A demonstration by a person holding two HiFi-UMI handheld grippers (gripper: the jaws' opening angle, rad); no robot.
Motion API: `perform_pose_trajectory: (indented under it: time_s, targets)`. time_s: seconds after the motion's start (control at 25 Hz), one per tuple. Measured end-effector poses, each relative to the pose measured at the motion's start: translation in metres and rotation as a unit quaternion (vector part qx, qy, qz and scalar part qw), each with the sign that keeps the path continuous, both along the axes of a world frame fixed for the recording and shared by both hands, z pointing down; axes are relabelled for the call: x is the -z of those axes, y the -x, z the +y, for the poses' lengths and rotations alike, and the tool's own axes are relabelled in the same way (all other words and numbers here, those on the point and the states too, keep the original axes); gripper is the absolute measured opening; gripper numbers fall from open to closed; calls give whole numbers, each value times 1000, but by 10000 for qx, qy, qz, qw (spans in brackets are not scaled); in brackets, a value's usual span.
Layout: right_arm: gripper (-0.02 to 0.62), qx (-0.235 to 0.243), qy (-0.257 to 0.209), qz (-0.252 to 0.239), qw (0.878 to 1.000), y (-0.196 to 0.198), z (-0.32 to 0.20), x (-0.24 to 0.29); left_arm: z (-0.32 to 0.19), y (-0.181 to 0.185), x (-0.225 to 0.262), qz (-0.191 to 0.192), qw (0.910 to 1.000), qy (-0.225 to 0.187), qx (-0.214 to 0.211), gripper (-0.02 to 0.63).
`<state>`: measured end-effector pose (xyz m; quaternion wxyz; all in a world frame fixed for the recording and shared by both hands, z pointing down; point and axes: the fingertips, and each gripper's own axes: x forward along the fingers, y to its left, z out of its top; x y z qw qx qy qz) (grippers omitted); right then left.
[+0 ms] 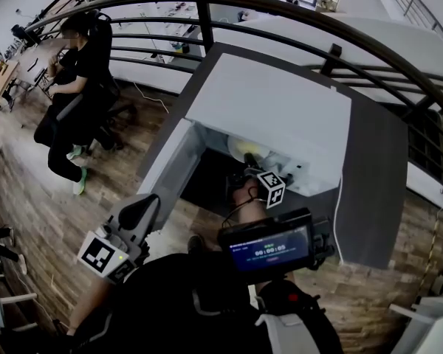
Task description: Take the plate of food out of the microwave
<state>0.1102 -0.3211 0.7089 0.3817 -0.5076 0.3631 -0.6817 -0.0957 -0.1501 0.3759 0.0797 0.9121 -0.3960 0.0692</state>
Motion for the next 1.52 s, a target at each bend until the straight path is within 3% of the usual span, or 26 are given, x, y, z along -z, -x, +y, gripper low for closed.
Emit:
perform_pose_trajectory:
  time_s: [0.48, 0.68, 1.52]
  targets:
    - [178, -202, -70, -121, 9997, 2, -2, 3, 5, 2, -6, -113, 9999, 82, 45, 3]
    - [132, -85, -192, 83, 9997, 4, 0, 2, 6, 4, -11, -137, 9998, 124, 42, 2]
    - [72, 40, -557, 437, 9975, 3, 1, 12, 5, 10, -13, -234, 9996, 148, -42, 3]
